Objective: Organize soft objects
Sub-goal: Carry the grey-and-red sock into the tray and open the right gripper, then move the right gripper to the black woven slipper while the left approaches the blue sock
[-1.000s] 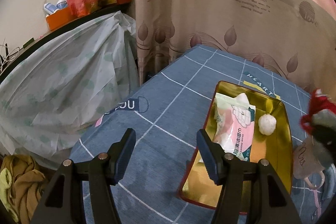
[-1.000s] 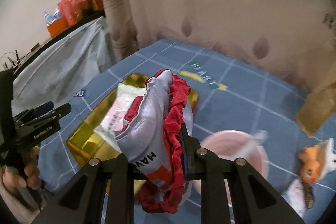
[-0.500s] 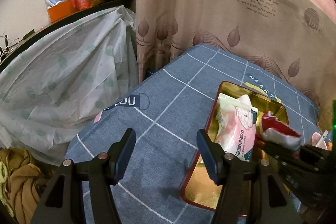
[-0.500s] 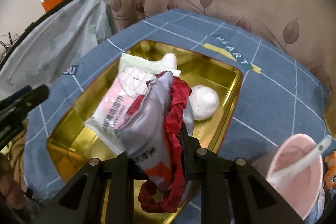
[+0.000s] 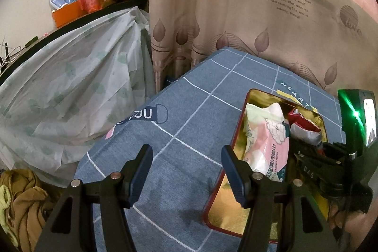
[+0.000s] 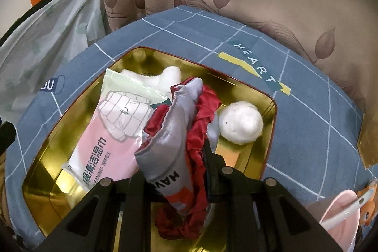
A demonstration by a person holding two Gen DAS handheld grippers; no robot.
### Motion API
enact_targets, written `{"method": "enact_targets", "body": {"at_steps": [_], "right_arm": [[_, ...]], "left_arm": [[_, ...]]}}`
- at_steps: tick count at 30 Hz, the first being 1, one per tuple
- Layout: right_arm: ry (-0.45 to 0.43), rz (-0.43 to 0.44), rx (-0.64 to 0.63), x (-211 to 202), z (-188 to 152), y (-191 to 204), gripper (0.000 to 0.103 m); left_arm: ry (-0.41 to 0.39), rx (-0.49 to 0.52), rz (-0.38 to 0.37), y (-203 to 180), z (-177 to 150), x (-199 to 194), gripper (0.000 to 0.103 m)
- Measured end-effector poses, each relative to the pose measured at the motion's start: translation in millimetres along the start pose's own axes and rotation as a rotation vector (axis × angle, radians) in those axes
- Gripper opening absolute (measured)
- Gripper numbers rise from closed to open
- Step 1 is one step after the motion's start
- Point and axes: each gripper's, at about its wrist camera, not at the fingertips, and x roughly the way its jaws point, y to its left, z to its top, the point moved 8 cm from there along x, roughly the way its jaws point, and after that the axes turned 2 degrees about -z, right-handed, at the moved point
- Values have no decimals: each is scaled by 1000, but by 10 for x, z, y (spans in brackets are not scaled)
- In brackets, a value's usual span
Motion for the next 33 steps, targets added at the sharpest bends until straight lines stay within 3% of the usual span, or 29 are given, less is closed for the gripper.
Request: {"method": "enact_targets", "body": {"at_steps": [3, 10, 19, 24, 33], "right_arm": [[-6, 6, -6, -31, -13, 9, 30], [-64, 15, -30, -287, 20, 62, 70], [-136, 100, -42, -851, -10, 194, 81], [-180, 134, -18, -1195, -129, 113, 82], [-238, 49, 136, -1671, -552, -737, 83]], "left_arm": [[0, -3, -2, -2, 3, 3, 62], [-10, 0, 2, -3, 17, -8, 62], [-24, -6, 3, 3, 25, -32, 62], [-33, -16, 3, 3, 43, -46, 62], [-50, 13, 9, -37, 52, -85, 62]]}}
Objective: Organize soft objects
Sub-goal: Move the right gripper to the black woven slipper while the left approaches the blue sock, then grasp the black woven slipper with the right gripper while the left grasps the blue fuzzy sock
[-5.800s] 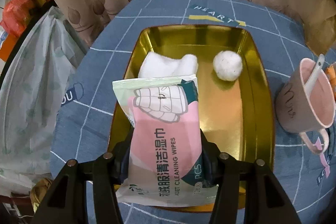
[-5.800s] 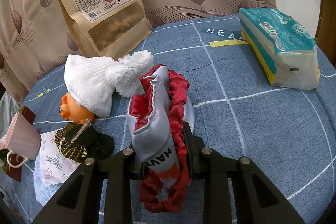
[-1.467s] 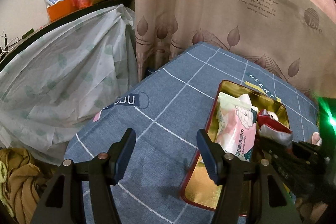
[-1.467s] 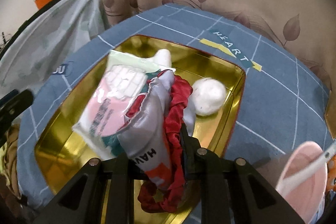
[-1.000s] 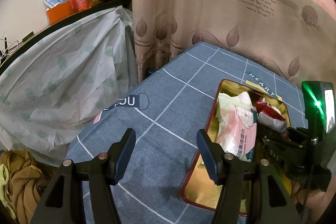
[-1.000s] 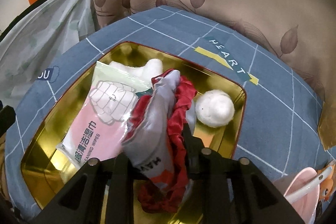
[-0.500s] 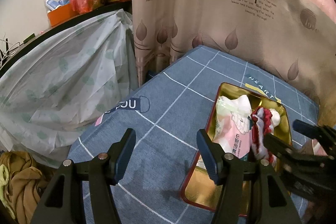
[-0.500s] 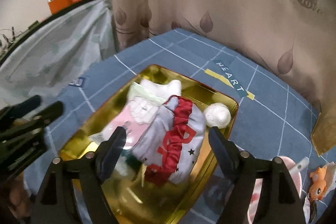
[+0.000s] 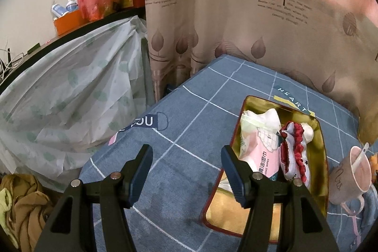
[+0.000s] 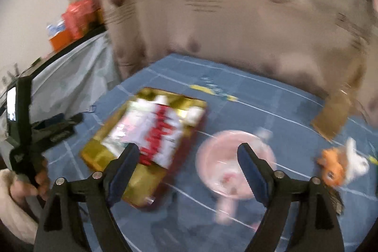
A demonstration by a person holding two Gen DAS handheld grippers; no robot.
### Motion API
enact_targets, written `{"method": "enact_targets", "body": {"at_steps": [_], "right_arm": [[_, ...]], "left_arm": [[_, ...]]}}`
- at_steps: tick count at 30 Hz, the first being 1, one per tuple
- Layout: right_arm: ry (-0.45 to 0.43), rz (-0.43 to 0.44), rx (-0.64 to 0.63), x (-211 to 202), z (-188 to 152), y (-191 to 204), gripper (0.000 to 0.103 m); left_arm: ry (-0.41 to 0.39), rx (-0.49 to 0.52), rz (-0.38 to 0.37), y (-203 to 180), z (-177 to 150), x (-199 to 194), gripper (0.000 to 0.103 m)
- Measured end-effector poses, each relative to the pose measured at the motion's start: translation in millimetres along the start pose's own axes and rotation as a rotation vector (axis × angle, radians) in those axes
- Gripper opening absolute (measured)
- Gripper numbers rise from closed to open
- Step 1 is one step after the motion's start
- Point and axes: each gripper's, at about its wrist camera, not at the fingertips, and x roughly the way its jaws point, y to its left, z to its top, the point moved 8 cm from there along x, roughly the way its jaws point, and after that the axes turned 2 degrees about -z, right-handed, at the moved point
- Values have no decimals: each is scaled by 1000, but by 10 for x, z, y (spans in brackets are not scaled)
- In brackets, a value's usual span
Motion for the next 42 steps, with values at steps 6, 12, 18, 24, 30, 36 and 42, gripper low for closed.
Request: {"method": "enact_targets", "body": {"at_steps": [6, 12, 18, 24, 30, 36, 42], "right_arm": [[12, -156, 138, -233, -330, -982, 83], [26, -304, 277, -499, -734, -1957, 83], [59, -342, 324, -586, -1102, -2429, 83], [55, -277, 303, -509, -1183, -2419, 83], [66, -271, 269, -324, -1152, -2435, 83], [107, -240, 267, -49, -1217, -2506, 68], [92, -192, 296, 99, -1213, -2602, 50]], "left_arm": [[-20, 23, 10, -54, -5, -48, 62], [-37, 42, 11, -128, 2, -92, 62], [-57, 91, -12, -294, 6, -186, 62], [-82, 206, -65, -688, -34, -416, 62], [-74, 317, -207, -1298, -257, -704, 62], [-23, 391, -365, -1987, -461, -869, 62], [29, 474, -443, -2573, -745, -904, 62]]}}
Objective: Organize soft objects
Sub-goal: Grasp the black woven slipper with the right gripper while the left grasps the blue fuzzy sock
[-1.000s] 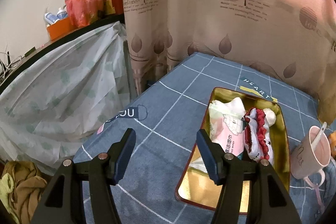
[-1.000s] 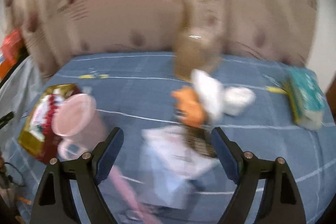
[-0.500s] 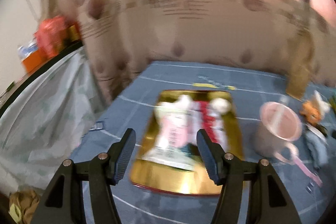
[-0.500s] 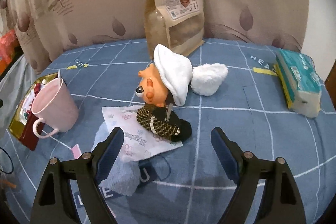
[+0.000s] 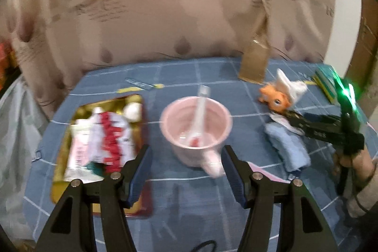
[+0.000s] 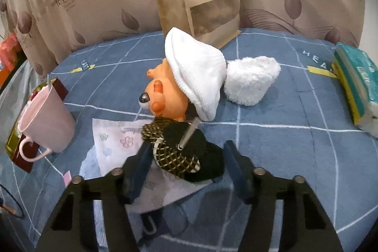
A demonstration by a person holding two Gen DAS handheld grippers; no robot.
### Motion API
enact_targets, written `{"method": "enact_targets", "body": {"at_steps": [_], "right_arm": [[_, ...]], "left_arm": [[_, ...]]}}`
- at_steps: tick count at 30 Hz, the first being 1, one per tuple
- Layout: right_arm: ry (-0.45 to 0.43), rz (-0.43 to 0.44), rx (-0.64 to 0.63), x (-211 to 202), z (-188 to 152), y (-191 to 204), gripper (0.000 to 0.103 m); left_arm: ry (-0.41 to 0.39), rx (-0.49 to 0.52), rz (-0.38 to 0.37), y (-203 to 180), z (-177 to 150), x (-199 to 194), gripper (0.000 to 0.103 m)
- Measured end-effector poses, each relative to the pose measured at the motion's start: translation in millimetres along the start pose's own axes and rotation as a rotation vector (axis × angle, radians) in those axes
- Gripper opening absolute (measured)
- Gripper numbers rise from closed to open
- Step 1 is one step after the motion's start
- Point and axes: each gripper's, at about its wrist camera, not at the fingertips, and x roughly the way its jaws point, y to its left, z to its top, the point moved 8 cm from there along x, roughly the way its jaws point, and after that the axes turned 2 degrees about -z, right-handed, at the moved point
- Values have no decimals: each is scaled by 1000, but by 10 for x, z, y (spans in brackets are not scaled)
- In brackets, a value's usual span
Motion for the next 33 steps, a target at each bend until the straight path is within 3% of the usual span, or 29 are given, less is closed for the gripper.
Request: {"method": "enact_targets", "body": {"at_steps": [5, 10, 22, 24, 26, 33], "right_arm": [[-8, 24, -16, 56, 53, 27, 35], [-24, -11, -24, 22, 32, -28, 23], [-26, -192, 32, -259, -198, -728, 22], [-14, -184, 68, -245, -240, -809, 16], [-6, -159, 108, -231, -253, -868, 16], [-9, -136, 123, -238, -259, -859, 16]], "left_arm": [[53, 26, -75, -420, 20, 251, 62], [95, 27, -134, -699, 49, 426, 62], [184, 100, -269, -1496, -38, 634, 62], [201, 114, -285, -1610, -69, 662, 62], [217, 129, -289, -1715, -99, 702, 66], [300, 80, -259, -1778, -198, 1032, 66]]}}
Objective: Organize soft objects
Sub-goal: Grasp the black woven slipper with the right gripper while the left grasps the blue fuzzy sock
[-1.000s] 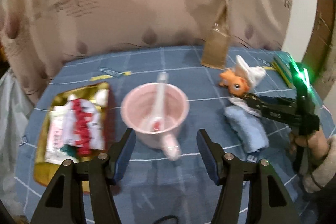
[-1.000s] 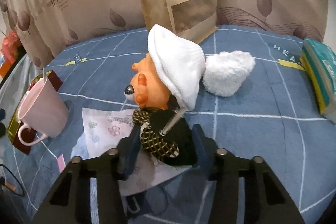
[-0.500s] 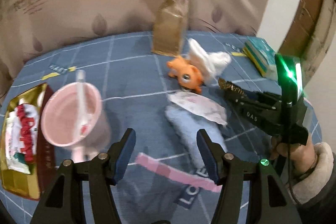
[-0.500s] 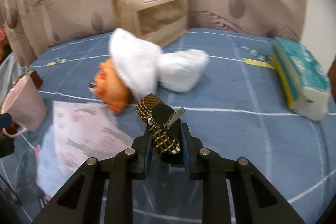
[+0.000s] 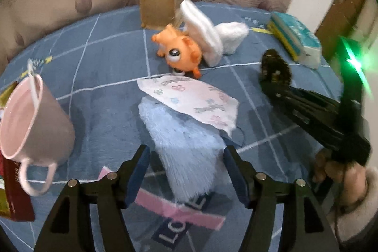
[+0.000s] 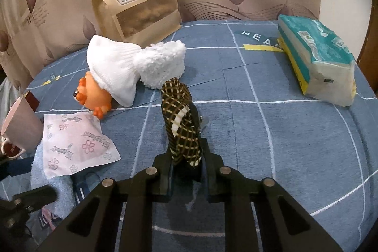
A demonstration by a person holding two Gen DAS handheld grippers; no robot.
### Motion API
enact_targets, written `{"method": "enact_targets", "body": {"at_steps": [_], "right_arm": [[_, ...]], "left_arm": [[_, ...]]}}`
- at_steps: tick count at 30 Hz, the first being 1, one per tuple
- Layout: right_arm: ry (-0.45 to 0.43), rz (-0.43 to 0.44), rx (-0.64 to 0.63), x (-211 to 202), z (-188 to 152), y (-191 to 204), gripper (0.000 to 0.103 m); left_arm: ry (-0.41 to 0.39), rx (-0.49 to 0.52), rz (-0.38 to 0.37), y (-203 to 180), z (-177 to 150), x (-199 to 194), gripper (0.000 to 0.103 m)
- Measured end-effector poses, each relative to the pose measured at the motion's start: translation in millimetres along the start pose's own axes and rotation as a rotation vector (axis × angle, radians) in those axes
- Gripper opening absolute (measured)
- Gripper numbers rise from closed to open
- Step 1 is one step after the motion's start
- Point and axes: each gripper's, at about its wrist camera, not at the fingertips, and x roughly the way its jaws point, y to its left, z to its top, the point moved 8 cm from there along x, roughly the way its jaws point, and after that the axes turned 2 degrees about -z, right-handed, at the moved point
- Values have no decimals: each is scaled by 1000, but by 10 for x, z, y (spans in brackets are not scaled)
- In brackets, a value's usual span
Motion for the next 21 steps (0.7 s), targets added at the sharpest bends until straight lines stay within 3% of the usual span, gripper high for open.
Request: {"method": "enact_targets", "body": {"at_steps": [7, 8, 11, 21], "right_arm": [[4, 18, 9, 10, 10, -17, 16], [4, 23, 13, 11, 13, -22, 16], [4, 29, 19, 9, 15, -23, 16], [5, 29, 20, 8, 13, -20, 16]], "left_arm": [[34, -66, -14, 55, 53, 283, 66], [22, -64, -16, 55, 56, 274, 47], [24, -67, -82, 17, 46, 232, 29], [40, -8, -94, 11, -96, -77, 25]]}}
